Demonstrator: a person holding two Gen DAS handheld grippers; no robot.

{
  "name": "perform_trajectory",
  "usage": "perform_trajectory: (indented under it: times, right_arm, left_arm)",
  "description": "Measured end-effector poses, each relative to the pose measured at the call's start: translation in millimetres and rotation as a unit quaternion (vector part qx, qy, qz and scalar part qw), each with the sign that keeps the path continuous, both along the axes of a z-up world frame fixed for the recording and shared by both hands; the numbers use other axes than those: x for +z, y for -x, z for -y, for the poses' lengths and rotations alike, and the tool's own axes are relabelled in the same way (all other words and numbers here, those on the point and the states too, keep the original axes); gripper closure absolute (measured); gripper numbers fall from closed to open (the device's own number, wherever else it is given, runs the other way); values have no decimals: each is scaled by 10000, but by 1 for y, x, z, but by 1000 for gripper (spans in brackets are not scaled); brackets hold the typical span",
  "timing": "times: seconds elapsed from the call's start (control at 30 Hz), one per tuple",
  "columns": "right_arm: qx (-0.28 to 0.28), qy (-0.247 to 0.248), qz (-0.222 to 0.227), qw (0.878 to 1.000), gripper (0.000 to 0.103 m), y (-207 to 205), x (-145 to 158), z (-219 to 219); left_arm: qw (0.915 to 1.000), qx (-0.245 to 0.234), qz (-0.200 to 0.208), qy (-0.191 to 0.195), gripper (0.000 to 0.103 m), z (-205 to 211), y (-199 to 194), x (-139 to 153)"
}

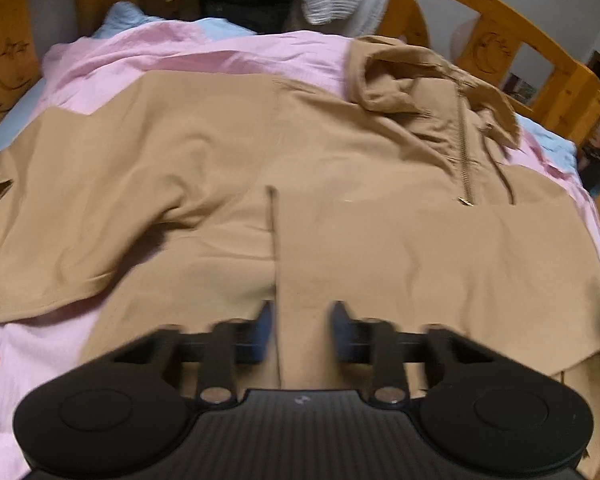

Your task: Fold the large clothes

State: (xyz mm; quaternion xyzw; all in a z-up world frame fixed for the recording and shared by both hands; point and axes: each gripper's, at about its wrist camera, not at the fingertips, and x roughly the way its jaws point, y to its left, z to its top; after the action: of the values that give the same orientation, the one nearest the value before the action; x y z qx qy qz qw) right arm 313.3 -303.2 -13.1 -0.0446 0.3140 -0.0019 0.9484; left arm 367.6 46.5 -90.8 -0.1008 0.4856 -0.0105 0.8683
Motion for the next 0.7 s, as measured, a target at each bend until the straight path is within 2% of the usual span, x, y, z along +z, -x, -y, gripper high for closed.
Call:
perform_trajectory:
  times: [0.03,0.07,0.13,0.17,0.23,0.27,0.3,0.33,0.43,0.5,0.53,0.6,0.67,0.7]
  right_arm:
    - [-393,-539,-151,9977,33,-18,-3,26]
    - [-656,-1067,-303,9917,33,-31,-10,47]
    - [-972,-2040,-620,9721,34,-54,-30,81]
    - [-999,-2354,-752,9638,37,-60,-40,88]
    - [-1116,-2790,-770,9507,68,-68,-52,94]
    - [-1122,-2859,-731,9489,77,-70,-52,93]
    - [-1075,-2803,-690,9514,88,-69,-50,91]
    - [-1033,-2571,-607,9589,95,-66,-45,87]
    - [-791,-1672,-217,9825,97,-54,-11,78]
    - [-415,-777,87,9961,97,-44,11,66]
    - [-350,-477,181,9981,97,-44,17,65]
    - [-494,-423,85,9978,97,-47,16,78]
    - [-868,-536,-323,9943,96,-59,-6,95]
    - [-1011,-550,-504,9921,90,-63,-19,100]
  left_arm:
    - [9999,-6,-22,-140,90,5,-1,0]
    - [9997,-25,-44,-251,91,9,-2,-1]
    - [9990,19,-13,-457,103,14,-1,0]
    - [9985,36,8,-540,103,17,0,0]
    - [9985,98,68,-541,103,17,3,1]
    - [9986,116,89,-510,103,18,3,2]
    - [9989,98,99,-457,103,19,4,3]
    - [9991,31,119,-403,103,23,4,5]
    - [9977,-291,233,-559,103,45,5,11]
    - [9971,-381,257,-607,103,58,1,12]
    - [9966,-381,270,-673,103,63,-2,13]
    - [9954,-396,282,-831,103,70,-8,10]
    - [9948,-417,240,-901,103,73,-15,4]
    - [9941,-380,211,-989,103,74,-17,1]
